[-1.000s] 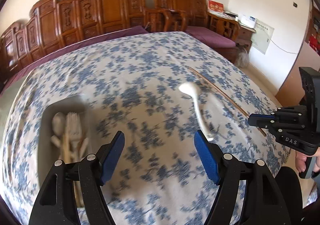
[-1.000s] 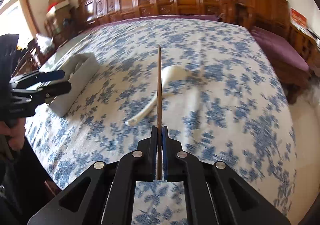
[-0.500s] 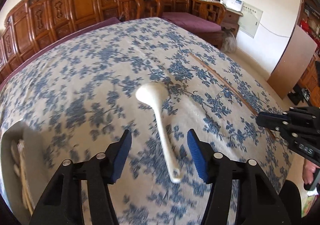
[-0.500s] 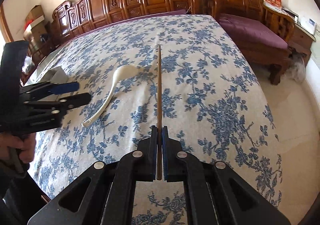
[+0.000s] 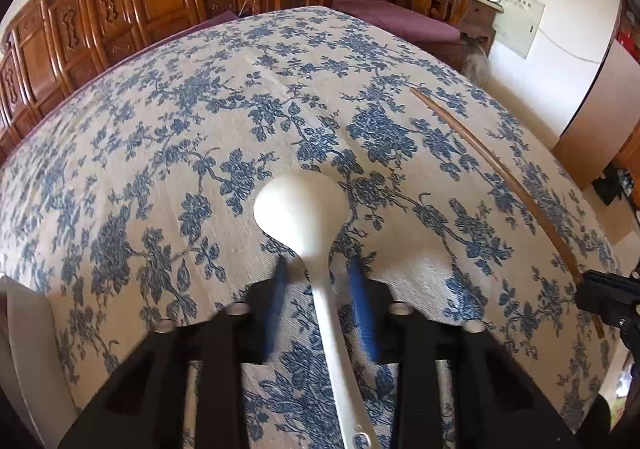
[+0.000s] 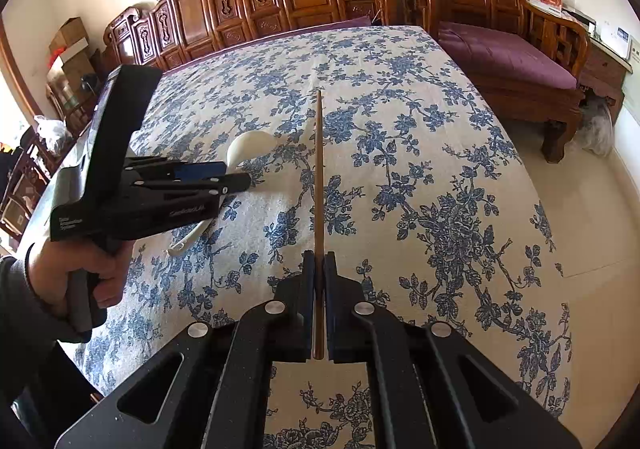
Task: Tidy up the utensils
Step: 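Grasp the white plastic ladle handle with the left gripper, then carry the white ladle into the tray and open the left gripper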
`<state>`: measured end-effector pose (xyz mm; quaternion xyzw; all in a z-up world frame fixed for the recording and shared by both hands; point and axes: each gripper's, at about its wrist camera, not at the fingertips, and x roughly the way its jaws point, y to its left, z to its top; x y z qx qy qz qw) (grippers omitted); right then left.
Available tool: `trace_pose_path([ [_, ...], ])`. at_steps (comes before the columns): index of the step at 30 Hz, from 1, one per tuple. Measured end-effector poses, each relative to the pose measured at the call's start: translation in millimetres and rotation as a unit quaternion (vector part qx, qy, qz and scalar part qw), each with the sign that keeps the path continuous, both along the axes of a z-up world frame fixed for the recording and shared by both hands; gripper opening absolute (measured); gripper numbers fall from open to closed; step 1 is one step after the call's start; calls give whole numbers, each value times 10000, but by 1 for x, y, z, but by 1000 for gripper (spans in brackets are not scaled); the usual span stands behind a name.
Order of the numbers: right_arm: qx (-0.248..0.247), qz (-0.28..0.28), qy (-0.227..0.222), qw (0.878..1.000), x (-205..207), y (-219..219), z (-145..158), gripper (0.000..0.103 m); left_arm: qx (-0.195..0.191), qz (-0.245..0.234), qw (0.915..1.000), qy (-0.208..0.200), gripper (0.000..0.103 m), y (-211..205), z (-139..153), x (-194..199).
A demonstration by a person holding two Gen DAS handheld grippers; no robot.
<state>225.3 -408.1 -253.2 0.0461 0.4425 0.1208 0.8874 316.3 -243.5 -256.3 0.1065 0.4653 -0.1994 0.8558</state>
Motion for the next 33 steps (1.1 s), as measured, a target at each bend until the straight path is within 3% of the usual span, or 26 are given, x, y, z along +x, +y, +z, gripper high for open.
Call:
trace_pose_path([
  [1, 3, 8, -2, 10000, 0, 1, 0, 6, -25, -6, 10000, 34, 9, 1, 0, 1],
  [9, -29, 177, -115, 9998, -5, 17, 12, 6, 60, -24, 9999, -137, 8, 16, 16, -18],
  [18, 12, 501, -353, 9981, -16, 50, 37, 6, -16, 95, 9988, -477, 8, 56, 58, -48],
  [24, 33, 722, -396, 9966, -18, 79, 44, 6, -73, 317, 9973, -665, 8, 101, 84, -62],
  [33, 15, 1047, -375, 9938, -12, 132, 50, 6, 29, 793, 9936, -798, 8, 183, 96, -68],
])
